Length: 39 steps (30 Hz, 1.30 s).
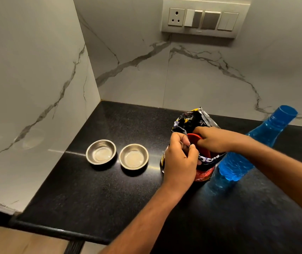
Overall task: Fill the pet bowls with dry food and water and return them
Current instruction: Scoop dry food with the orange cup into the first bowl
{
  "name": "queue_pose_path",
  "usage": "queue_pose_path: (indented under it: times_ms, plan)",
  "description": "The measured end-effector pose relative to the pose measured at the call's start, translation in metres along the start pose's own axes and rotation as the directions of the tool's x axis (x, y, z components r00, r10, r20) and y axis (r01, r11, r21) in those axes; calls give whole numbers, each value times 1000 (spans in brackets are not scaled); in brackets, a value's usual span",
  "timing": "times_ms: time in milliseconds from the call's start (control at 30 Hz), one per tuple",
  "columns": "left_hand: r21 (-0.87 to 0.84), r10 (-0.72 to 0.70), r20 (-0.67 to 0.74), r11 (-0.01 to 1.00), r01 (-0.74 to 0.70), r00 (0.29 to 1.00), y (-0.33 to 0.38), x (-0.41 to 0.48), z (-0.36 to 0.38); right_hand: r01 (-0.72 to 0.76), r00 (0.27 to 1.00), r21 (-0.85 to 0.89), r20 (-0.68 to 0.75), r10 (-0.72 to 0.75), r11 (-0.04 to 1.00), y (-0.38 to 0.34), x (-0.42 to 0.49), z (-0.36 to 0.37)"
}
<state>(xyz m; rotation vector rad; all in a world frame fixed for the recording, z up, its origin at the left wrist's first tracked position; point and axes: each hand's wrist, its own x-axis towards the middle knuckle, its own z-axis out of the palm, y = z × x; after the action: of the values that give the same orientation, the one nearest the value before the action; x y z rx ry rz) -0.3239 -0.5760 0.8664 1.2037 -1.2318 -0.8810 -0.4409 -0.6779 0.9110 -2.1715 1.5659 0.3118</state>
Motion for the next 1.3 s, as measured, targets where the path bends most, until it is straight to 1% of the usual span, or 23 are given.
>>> queue_pose_path:
  times_ms: [67, 133, 267, 367, 467, 567, 633, 733, 833, 900, 1033, 1133, 1200, 1300]
  plan:
    - [24, 11, 6, 1000, -11, 1000, 1, -1, -1, -10, 1000, 164, -11, 12, 986, 1, -3, -1]
    - [43, 15, 13, 999, -15, 1000, 1, 0, -3, -11, 998, 277, -51, 26, 961, 3, -6, -3]
    - [61, 10, 16, 998, -11, 1000, 1, -1, -7, -20, 988, 350, -135, 71, 936, 7, -11, -13]
    - [46, -9, 14, 999, 8, 1000, 0, -1, -7, -36, 982, 424, -155, 112, 905, 10, -16, -20]
    - [-8, -35, 14, 999, 35, 999, 1, -2, -8, -50, 976, 466, -166, 143, 883, 12, -19, -23]
    - [-29, -31, 23, 999, 31, 999, 4, 0, -8, -52, 964, 456, -209, 164, 888, 14, -18, -26]
    - [-24, -28, 18, 999, 28, 999, 4, 1, -7, -47, 947, 394, -274, 166, 918, 16, -19, -28]
    - [-4, -29, 8, 1000, 29, 1000, 5, 3, -5, -14, 916, 239, -387, 109, 971, 19, -20, -31]
    - [18, -25, -1, 1000, 25, 1000, 7, 4, -5, 34, 869, 102, -494, 21, 994, 20, -19, -27]
    - [25, -24, 1, 999, 24, 1000, 8, 5, -4, 48, 846, 39, -534, -19, 998, 22, -17, -22]
    - [40, -25, -7, 999, 25, 1000, 7, 8, -3, 69, 847, 54, -531, -29, 996, 25, -15, -20]
    - [49, -29, -9, 998, 30, 1000, 8, 9, -3, 86, 843, 104, -537, -16, 991, 27, -15, -22]
    - [51, -33, -6, 998, 33, 999, 8, 10, -3, 101, 830, 124, -557, -15, 987, 29, -16, -21]
    - [47, -38, -11, 998, 39, 999, 8, 11, -2, 119, 794, 108, -607, -30, 987, 29, -18, -17]
